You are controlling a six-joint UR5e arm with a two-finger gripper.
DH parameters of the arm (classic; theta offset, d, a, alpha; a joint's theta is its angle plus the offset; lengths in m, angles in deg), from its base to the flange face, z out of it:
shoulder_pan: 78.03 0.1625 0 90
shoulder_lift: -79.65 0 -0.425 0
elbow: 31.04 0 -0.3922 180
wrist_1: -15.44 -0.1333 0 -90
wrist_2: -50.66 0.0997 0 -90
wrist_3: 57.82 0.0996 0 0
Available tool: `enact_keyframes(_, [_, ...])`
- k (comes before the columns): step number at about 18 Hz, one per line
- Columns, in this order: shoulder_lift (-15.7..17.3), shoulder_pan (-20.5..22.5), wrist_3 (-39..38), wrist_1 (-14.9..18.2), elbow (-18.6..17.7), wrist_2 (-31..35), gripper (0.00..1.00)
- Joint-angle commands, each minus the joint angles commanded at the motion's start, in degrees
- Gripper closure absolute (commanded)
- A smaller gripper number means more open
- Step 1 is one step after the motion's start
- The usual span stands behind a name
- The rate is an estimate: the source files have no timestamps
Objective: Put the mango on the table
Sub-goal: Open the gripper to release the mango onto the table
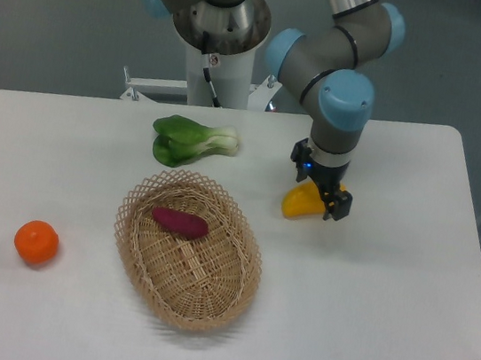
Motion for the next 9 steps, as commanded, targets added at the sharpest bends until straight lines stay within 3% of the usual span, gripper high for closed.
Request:
enact_keyframes(4, [-0.89, 0.26, -5.96, 0.09, 2.82, -4.38, 0.0])
enact_keyframes(9, [-2.99, 0.09, -7.48, 0.44, 6.95, -3.52, 0.0])
